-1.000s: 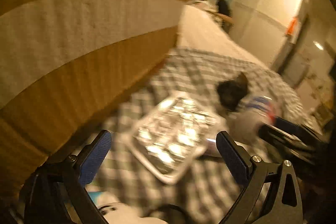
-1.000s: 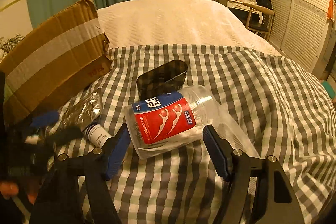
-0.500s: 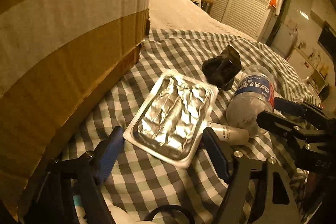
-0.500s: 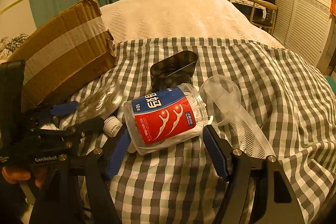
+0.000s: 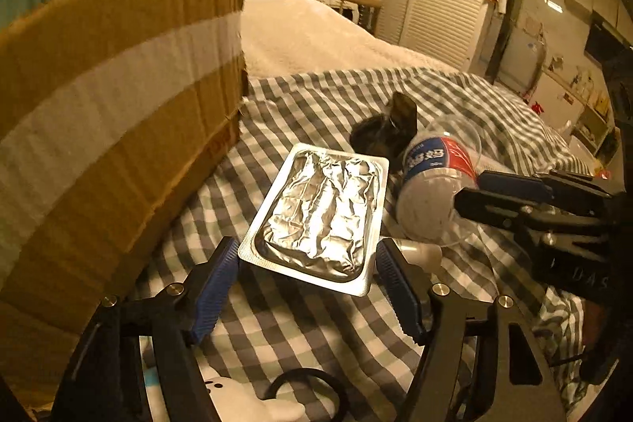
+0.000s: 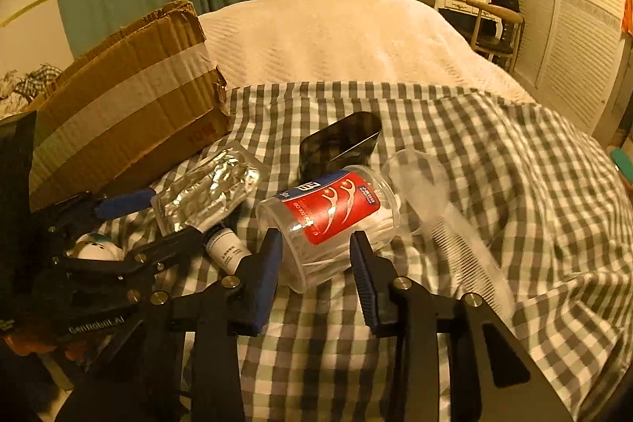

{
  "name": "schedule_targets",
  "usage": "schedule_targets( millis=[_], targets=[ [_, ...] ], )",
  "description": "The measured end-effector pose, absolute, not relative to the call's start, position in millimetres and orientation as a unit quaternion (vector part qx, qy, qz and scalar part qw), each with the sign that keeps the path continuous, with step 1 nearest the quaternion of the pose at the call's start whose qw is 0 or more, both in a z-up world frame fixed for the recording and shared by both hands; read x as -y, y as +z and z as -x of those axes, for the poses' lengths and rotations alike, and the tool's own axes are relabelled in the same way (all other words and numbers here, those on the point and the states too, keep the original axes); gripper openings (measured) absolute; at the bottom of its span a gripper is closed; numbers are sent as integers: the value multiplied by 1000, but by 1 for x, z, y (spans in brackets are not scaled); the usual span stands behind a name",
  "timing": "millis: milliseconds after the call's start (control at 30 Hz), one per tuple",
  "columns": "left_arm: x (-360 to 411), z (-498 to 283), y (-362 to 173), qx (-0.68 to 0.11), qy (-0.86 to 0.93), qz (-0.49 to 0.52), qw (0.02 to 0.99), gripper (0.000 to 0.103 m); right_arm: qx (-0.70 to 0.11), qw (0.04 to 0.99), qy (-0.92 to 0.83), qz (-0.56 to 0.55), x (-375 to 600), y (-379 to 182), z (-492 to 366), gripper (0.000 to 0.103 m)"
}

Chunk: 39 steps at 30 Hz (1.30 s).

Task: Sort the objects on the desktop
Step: 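Grasp the blister pack with the left gripper while the right grasps the floss bottle, then carry the blister pack and floss bottle into the cardboard box and release them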

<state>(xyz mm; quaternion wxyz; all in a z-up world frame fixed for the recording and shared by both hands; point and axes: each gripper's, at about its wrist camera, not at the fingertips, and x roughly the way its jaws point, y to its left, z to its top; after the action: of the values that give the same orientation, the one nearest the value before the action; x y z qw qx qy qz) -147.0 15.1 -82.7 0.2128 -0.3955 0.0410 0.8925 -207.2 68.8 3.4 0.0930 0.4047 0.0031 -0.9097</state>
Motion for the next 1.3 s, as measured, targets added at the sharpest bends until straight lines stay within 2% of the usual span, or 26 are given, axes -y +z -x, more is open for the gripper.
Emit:
schedule_targets(
  millis=[33,67,100,133,300,400,467,500,533,567,667,933,1100,1300],
  targets=[
    [-17,149,-84,-42,891,398,214,73,-4,94,-910,-403,-69,2,207,47],
    [-16,149,-85,-43,890,401,212,73,-6,87,-913,-398,-69,-1,206,72],
    [-16,150,-86,-44,890,403,210,73,-6,83,-917,-391,-69,-1,205,83],
    [-15,151,-87,-43,889,405,208,73,-5,83,-920,-383,-71,-1,203,87],
    [-11,156,-95,-33,882,425,199,79,-31,89,-928,-360,-75,3,217,90],
    [-13,157,-100,-33,881,428,200,81,-17,117,-919,-377,-77,-3,232,91],
    [-13,155,-100,-32,882,425,203,75,-16,126,-914,-386,-74,-9,235,91],
    [-12,155,-99,-31,881,424,205,75,-23,126,-914,-384,-72,-10,234,91],
    [-12,154,-99,-30,882,423,205,75,-28,123,-914,-386,-70,-11,234,85],
    [-11,154,-98,-30,882,423,206,74,-28,123,-914,-386,-71,-11,233,83],
    [-9,152,-95,-25,884,417,209,74,-14,120,-916,-383,-74,-8,230,81],
    [-5,144,-76,14,883,409,230,74,-21,113,-923,-367,-68,11,212,80],
    [-5,135,-64,10,889,395,231,74,-18,107,-924,-366,-69,22,196,80],
    [3,123,-35,19,908,356,220,74,4,104,-942,-318,-73,63,179,80]
  ],
)
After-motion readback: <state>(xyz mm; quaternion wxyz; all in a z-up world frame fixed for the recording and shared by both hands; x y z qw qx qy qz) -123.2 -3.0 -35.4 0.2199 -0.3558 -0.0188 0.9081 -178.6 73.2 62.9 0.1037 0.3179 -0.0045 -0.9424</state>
